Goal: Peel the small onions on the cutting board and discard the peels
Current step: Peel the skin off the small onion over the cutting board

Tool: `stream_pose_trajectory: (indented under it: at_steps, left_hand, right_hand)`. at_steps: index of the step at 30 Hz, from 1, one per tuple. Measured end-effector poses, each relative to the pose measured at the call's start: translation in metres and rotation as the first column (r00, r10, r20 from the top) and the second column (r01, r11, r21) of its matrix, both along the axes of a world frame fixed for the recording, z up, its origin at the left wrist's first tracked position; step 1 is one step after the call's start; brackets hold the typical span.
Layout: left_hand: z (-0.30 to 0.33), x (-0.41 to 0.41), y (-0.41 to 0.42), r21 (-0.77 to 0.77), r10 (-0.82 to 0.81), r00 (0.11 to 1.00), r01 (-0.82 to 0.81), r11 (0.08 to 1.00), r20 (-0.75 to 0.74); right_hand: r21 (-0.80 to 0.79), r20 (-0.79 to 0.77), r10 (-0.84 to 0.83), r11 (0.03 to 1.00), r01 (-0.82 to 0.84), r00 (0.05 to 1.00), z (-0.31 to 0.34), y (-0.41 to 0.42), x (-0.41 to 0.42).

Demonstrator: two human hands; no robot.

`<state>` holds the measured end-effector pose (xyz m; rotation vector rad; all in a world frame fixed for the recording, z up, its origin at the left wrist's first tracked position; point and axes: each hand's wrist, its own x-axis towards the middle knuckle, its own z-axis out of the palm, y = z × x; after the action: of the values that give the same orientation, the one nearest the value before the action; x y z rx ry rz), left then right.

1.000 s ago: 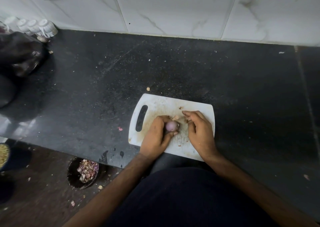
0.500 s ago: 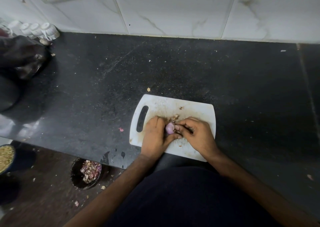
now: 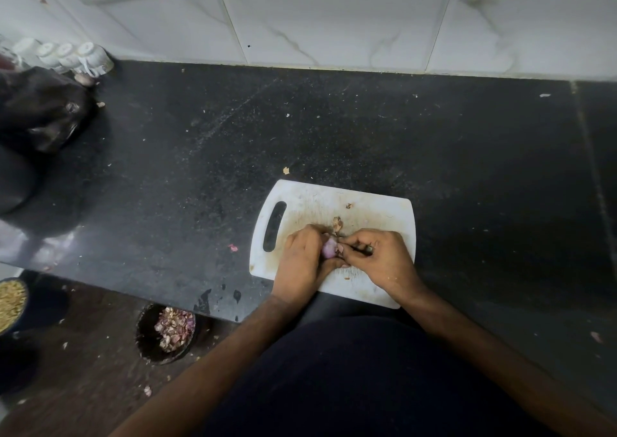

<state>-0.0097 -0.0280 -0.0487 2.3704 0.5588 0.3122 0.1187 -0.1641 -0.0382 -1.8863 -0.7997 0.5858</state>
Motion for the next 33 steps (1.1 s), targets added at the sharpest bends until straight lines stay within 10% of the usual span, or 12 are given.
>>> stream_pose_trajectory:
  at_steps: [11, 22, 33]
  left_hand:
    - [0.0, 0.004, -0.001, 0.02, -0.013, 0.997, 0.012, 1.0, 0.075]
    - [0.003, 0.001, 0.006, 0.009, 0.039, 0.994, -0.04, 0.999, 0.101]
    - [0.003, 0.002, 0.006, -0.079, 0.098, 0.992, -0.092, 0.993, 0.082]
  right_hand:
    - [-0.114, 0.258, -0.045, 0.99, 0.077, 0.965, 0.0, 0.005, -0.007]
    - [0.048, 0.005, -0.349, 0.936, 0.349, 0.937, -0.001, 0.004, 0.006]
    - [0.084, 0.24, -0.021, 0.996, 0.0, 0.97, 0.004, 0.004, -0.004]
